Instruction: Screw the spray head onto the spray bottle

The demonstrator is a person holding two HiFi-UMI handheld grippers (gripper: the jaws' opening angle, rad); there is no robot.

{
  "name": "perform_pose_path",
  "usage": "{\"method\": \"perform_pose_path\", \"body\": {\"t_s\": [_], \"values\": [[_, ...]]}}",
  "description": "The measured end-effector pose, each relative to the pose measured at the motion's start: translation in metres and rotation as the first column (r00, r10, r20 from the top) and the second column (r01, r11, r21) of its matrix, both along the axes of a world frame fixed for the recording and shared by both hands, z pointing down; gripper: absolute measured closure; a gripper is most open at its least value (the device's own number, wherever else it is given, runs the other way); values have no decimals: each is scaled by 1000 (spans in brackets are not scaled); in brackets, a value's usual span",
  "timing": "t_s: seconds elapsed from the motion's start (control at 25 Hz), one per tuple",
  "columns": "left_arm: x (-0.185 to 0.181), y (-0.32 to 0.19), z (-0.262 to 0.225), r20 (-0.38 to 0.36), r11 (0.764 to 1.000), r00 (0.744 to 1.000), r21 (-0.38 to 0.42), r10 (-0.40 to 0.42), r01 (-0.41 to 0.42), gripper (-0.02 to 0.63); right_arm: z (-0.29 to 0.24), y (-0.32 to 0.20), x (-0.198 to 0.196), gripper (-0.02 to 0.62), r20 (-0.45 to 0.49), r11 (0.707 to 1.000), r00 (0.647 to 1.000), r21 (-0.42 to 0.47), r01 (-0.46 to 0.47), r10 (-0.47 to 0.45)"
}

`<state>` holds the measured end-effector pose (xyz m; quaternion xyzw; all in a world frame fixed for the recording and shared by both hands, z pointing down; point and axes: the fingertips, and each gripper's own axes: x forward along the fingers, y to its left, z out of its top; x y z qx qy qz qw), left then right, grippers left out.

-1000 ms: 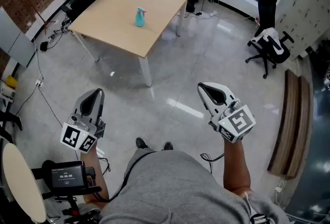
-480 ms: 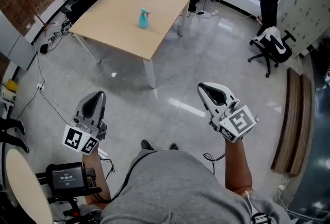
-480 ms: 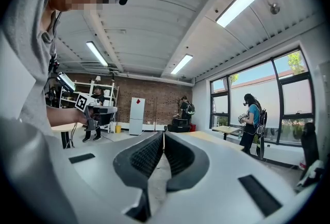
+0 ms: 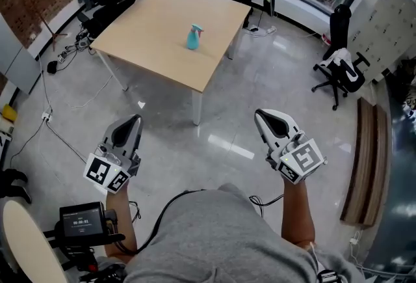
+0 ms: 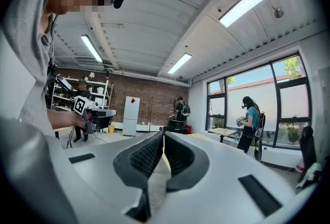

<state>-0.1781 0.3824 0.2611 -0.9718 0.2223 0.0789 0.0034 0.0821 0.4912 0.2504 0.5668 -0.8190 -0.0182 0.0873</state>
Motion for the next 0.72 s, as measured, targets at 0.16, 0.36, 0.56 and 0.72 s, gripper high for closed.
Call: {"method": "perform_pose_path", "body": {"t_s": [0.16, 0.36, 0.56, 0.72], "values": [[-7, -41, 16, -18, 1000, 1000, -24, 18, -18, 601, 14, -36, -17, 588, -12, 999, 1000, -34, 1, -2], [4, -85, 27, -14, 998, 1000, -60, 18, -18, 601, 17, -82, -5, 588, -17, 998, 1000, -61, -1, 0], [28, -131, 46, 6, 996, 1000, -90, -8, 9, 601, 29, -140, 18, 588, 0, 997, 1000, -65, 29, -29], [63, -189, 46, 28, 995, 999, -90, -28, 31, 601, 32, -206, 52, 588, 25, 996, 998, -61, 60, -58]]}}
